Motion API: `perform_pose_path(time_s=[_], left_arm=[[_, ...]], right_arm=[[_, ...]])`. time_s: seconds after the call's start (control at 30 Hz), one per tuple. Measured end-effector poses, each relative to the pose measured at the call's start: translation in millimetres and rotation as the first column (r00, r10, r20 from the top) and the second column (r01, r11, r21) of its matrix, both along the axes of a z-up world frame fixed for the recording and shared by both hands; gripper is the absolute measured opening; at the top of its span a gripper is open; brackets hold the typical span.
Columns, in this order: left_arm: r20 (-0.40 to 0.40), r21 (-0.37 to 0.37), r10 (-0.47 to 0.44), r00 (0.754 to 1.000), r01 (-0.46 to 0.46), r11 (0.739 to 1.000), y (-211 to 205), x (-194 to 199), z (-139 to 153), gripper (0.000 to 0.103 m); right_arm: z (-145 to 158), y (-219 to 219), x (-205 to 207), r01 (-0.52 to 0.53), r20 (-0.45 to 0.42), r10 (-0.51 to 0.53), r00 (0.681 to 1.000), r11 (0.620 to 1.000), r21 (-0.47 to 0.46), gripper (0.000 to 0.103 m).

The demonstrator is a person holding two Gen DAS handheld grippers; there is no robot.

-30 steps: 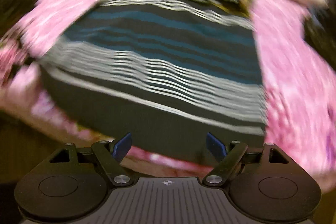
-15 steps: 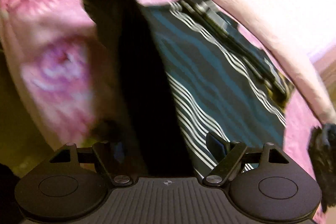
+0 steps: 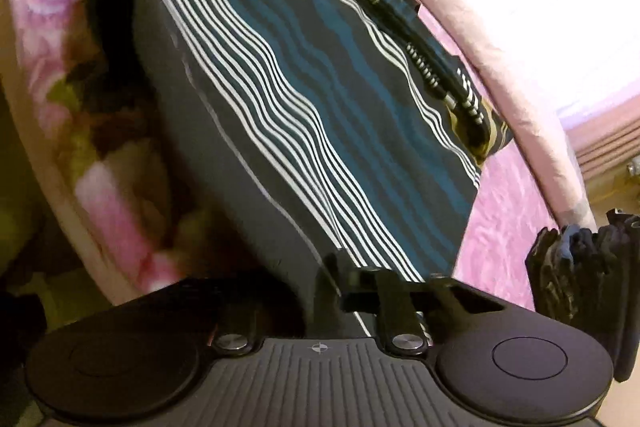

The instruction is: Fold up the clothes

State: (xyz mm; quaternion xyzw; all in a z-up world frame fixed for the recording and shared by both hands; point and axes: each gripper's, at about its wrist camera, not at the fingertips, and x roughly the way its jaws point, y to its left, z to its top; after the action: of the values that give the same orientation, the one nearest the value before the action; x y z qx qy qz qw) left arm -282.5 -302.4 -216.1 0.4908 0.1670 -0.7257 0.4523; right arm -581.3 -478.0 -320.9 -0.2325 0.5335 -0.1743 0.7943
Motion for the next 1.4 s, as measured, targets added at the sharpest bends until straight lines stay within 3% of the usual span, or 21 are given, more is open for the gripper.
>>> perform_pose_path(time_s=[0.03,0.33,0.47,0.6,0.87,1.0,1.1,1.27,1.4], left_arm=[[-0.003,0.0,-0.011,1.0,0.011,1.0,1,1,4,0.006],[0.008,-0.012,-0.116,0.993,0.116,0.993,26,0,41,0.005],[-0.014,-0.005,-0.083,0.996,0.082,0.997,38,6,58,0.005],[-0.058,0.042,-0.062,0.996,0.065,0.997,59,7,71,0.005],[-0.179,0.156,-0.019,0.984,0.047,0.987,87,13,89,0.005],[-0.197,0.076,0.051,0.979,-0.036,0.996,45,41,120,0.005],[-0.193,-0.004,0.112,0.975,-0.115,0.993,-1,67,147,0.005],[-0.205,-0.071,0.266,0.942,-0.285,0.956,-92,110,176,0.005],[-0.189,-0.078,0.349,0.918,-0.369,0.926,-160,132,172,0.005]], right_arm=[[8,-4,-1,-0.003,0.0,0.003,1.0,1.0,0.007,0.003],[81,12,-5,-0.099,-0.004,0.099,0.995,0.994,0.037,0.002],[102,39,-11,-0.144,-0.038,0.147,0.988,0.987,0.074,0.002],[116,72,-21,-0.183,-0.08,0.196,0.977,0.972,0.147,0.002],[140,128,-43,-0.166,-0.167,0.224,0.96,0.939,0.301,0.002],[174,108,-25,-0.176,-0.16,0.218,0.963,0.954,0.244,0.002],[206,67,7,-0.185,-0.126,0.211,0.969,0.965,0.188,0.002],[236,-17,69,-0.228,-0.099,0.241,0.965,0.965,0.128,0.003],[238,-86,123,-0.228,-0.081,0.244,0.967,0.959,0.168,0.003]])
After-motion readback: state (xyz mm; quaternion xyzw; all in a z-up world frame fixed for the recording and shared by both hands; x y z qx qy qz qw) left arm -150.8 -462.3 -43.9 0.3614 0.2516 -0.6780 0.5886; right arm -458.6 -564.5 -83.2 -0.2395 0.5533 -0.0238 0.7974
